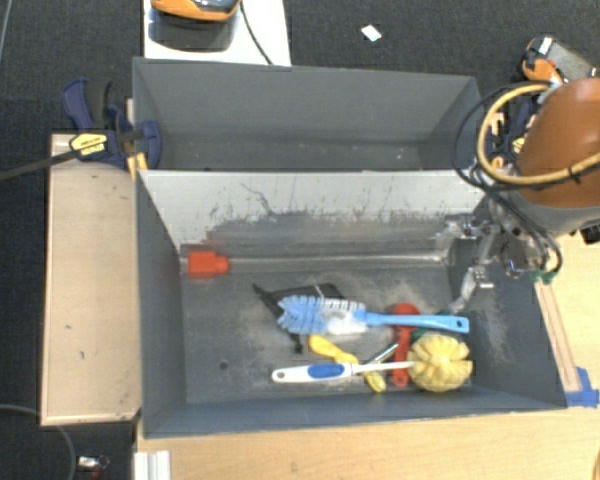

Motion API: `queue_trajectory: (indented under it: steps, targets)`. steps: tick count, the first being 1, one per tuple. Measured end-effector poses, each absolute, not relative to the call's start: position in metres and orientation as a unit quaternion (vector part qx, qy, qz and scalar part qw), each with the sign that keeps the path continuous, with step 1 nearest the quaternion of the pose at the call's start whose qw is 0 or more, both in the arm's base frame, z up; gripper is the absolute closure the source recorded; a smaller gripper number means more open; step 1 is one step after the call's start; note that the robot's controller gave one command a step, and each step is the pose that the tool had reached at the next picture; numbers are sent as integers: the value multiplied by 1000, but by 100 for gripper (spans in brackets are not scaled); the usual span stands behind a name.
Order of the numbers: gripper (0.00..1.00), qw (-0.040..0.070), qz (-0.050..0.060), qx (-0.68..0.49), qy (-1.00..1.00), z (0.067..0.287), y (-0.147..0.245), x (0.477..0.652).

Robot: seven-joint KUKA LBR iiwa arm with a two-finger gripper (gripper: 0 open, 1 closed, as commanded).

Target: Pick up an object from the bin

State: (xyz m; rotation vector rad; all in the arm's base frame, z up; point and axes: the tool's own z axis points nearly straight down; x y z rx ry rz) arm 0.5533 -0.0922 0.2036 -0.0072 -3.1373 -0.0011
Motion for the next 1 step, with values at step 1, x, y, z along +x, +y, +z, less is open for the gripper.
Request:
queue_trajectory:
  steps: [1]
  targets:
    - [0,-2,0,0,-1000,208,-92,555]
